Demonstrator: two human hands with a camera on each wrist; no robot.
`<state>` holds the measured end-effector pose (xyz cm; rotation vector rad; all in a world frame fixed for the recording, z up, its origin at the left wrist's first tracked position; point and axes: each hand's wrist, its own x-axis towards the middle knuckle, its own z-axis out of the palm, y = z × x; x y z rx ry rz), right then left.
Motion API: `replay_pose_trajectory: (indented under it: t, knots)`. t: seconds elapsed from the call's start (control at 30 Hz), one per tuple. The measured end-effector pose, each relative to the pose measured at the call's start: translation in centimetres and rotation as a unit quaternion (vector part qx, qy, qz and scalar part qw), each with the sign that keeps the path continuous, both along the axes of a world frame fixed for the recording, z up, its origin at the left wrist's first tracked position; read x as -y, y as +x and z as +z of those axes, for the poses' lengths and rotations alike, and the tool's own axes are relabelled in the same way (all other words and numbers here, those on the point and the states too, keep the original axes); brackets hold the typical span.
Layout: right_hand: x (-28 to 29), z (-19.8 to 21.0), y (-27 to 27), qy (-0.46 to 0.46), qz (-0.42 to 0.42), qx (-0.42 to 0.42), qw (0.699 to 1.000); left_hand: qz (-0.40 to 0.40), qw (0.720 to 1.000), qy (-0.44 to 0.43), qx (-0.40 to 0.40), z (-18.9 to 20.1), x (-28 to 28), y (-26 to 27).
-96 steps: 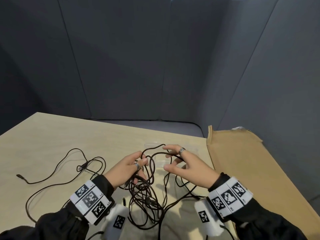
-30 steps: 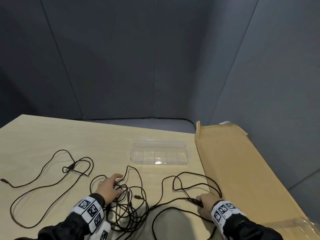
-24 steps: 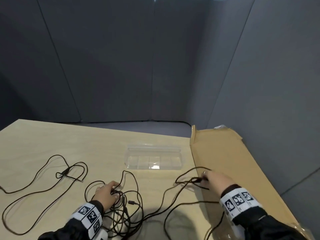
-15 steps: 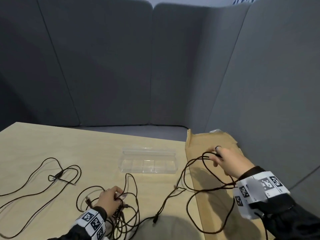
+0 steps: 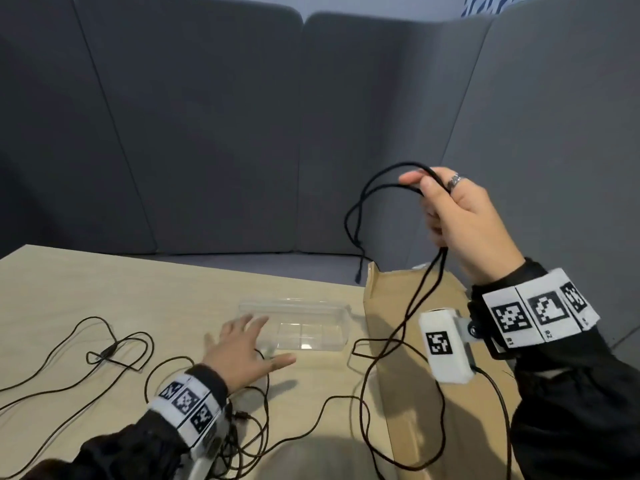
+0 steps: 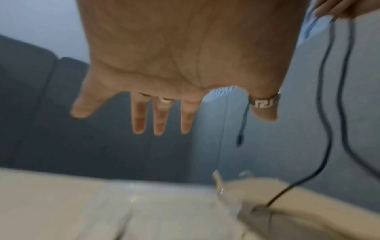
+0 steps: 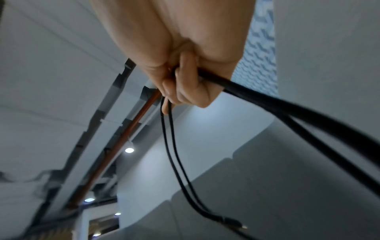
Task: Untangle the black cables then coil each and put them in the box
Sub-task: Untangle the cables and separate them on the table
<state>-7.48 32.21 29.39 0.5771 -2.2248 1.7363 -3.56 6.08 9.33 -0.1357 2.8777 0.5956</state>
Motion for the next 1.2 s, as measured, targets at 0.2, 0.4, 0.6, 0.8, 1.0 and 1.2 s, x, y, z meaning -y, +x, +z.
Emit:
replay_pose_trajectory:
  t: [0.2,0.4,0.6,0.8,1.0,1.2]
  knots:
    - [4.6,3.6,0.8,-0.093,0.128,0.056,0.986,-0.246,0.89,0.381,0.056,2.7,-8.4,-1.7]
    - [1.0,7.1,1.0,-0.154,0.012,-0.009,0.988,-0.111,0.943,0.289,0.124,-2.2,-6.4,-3.5]
    - [-5.5,-0.6,-1.1,-0.078,-0.194,-0.013,0.978,0.129,0.728,0.666,0.093,3.1,-1.1,-4.6]
    - [3.4,-9.0,0.9,-0.009,-0.072,0.017,0.997,0.021,0.738,0.674,0.015,9.3,1.6,-2.7]
    - [16.3,-7.8,2.9,0.095,0.201,0.04,0.974,-0.191,0.843,0.494,-0.09,10.9,5.1,-1.8]
    - [20.2,-6.8,0.7,0.121,0.109,-0.073,0.984,-0.056,0.908,0.384,-0.156,12.9,13.4,-1.6]
